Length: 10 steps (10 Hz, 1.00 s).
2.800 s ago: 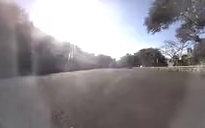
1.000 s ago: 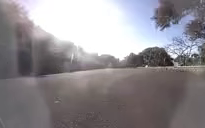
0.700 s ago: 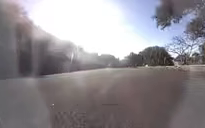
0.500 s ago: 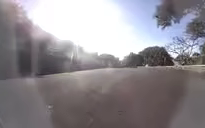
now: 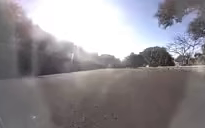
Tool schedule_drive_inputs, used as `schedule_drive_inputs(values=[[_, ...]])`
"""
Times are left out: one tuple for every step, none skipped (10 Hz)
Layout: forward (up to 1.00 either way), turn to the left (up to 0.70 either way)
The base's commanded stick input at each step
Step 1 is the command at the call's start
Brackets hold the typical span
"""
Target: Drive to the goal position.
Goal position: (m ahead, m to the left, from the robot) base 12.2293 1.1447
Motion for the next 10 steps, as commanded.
schedule_drive_inputs(values=[[0.50,0.00],[0.50,0.00],[0.50,0.00],[0.50,0.00],[0.50,0.00],[0.50,0.00],[0.50,0.00],[0.50,0.00],[0.50,0.00],[0.58,0.00]])
